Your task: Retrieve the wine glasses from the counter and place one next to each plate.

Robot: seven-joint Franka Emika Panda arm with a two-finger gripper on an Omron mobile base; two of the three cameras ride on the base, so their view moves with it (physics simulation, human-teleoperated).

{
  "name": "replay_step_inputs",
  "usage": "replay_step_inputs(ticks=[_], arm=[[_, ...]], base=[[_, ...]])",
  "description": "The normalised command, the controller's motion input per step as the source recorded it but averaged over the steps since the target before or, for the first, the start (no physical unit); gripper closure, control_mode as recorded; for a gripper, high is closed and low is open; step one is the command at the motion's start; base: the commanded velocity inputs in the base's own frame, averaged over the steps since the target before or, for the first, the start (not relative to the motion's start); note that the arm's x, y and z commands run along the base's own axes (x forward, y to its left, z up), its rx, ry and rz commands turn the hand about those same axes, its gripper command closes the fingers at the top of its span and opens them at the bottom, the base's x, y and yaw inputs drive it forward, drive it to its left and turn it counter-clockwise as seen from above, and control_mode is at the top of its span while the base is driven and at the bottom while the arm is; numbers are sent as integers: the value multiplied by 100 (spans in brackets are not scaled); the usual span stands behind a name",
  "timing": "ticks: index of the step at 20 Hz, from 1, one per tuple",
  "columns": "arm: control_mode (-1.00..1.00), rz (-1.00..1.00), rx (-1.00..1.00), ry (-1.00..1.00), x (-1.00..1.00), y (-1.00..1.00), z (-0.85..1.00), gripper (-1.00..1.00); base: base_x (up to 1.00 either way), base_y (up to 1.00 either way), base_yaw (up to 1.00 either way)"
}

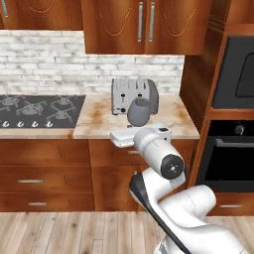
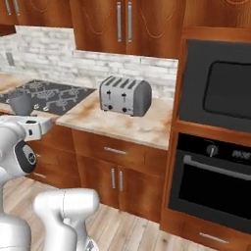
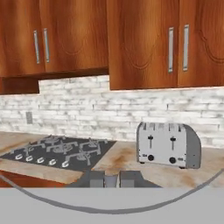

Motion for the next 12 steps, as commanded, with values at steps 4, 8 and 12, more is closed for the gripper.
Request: replay_step_inputs(ticks=[4, 8, 12], arm=[[100, 0, 0, 0, 0, 0, 0, 100], [100, 0, 0, 0, 0, 0, 0, 100], [100, 0, 0, 0, 0, 0, 0, 100]], base=[[16, 21, 73], [28, 9, 74], [20, 0, 66]])
